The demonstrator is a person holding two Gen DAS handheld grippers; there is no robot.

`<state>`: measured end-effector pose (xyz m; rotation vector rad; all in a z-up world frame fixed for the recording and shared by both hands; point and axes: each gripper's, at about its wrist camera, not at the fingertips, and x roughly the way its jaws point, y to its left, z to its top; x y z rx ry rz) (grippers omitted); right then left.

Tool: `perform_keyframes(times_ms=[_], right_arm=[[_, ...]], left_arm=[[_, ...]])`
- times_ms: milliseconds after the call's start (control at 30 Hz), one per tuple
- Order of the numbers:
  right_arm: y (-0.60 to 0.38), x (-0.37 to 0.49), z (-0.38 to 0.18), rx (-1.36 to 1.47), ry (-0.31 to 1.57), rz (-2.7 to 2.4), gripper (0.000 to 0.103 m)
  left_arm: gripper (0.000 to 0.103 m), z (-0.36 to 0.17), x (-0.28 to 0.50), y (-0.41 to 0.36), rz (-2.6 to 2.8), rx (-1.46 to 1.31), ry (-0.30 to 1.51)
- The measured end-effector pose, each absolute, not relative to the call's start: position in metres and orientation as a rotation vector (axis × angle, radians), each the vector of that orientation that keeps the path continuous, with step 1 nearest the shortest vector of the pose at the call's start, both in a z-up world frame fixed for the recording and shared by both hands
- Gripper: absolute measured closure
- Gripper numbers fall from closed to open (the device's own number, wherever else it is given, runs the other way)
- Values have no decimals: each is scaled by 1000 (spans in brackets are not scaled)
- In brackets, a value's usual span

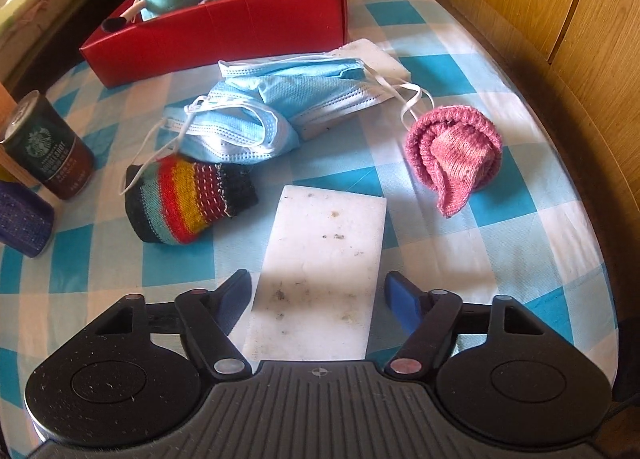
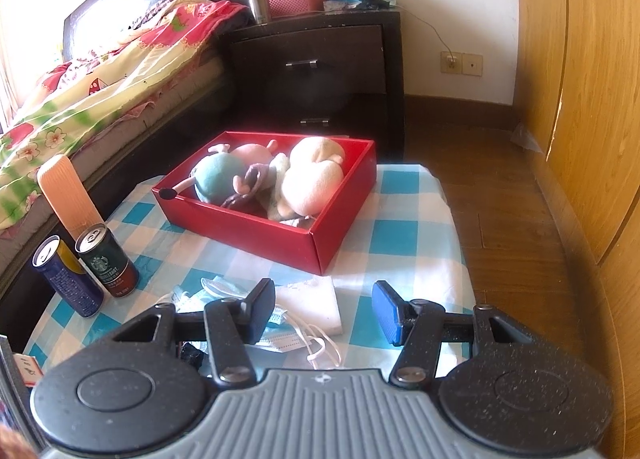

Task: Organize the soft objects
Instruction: 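Grasp the white sponge block with the left gripper while the right grasps the pink knitted item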

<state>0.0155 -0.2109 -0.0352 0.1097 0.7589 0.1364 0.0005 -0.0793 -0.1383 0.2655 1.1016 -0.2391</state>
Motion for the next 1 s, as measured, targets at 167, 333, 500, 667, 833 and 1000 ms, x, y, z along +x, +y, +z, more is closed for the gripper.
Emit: perform_keyframes(times_ms=[167, 333, 500, 667, 833, 1000], right_arm=[[-209, 19, -44, 102, 791, 138, 71], [-212, 24, -57, 113, 852, 137, 71], [-213, 29, -78, 133, 933, 136, 71], [-203, 34, -105, 123, 1030, 145, 71], [-192, 32, -121, 96, 1078, 161, 71], [-187, 29, -122, 63, 1080, 167, 72]], left_arm=[[44, -137, -4, -81, -236, 269, 1092], [45, -128, -5, -69, -223, 228, 1088], [45, -110, -2, -49, -199, 139, 1073], [44, -102, 1, -35, -191, 74, 1079], [44, -102, 1, -30, -194, 69, 1085], [44, -106, 0, -26, -183, 57, 1106]])
